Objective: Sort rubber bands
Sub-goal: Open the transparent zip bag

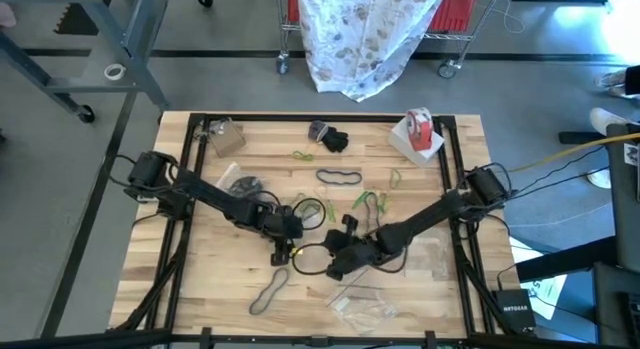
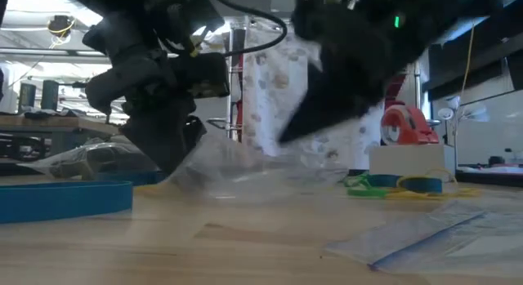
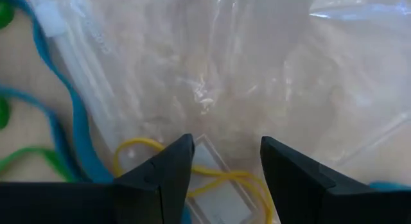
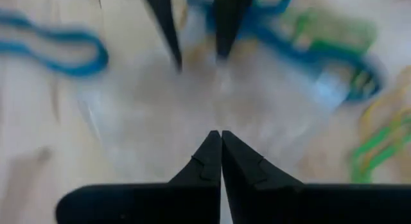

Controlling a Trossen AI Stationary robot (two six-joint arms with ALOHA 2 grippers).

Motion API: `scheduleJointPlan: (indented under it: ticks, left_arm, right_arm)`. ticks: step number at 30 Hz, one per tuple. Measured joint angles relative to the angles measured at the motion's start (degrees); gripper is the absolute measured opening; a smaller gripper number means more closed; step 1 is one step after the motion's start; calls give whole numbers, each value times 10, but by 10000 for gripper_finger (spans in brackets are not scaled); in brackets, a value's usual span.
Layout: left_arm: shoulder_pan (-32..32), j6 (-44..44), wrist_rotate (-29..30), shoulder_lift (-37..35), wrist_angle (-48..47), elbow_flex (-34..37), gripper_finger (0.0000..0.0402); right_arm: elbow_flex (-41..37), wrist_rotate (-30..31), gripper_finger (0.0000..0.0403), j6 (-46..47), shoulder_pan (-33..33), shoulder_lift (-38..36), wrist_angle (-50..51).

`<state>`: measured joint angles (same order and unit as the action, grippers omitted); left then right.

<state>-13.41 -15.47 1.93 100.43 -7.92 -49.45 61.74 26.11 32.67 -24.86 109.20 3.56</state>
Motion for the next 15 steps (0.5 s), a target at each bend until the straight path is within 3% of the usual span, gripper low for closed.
scheduleJointPlan:
  ticks: [6, 15]
  left_arm:
    - [0, -7, 2, -20, -54, 1, 180]
    - [-1, -25, 41, -42, -169, -1, 180]
  right_arm:
    - [3, -98, 5, 64, -7, 48, 39]
    - [5, -79, 5, 117, -56, 58, 33]
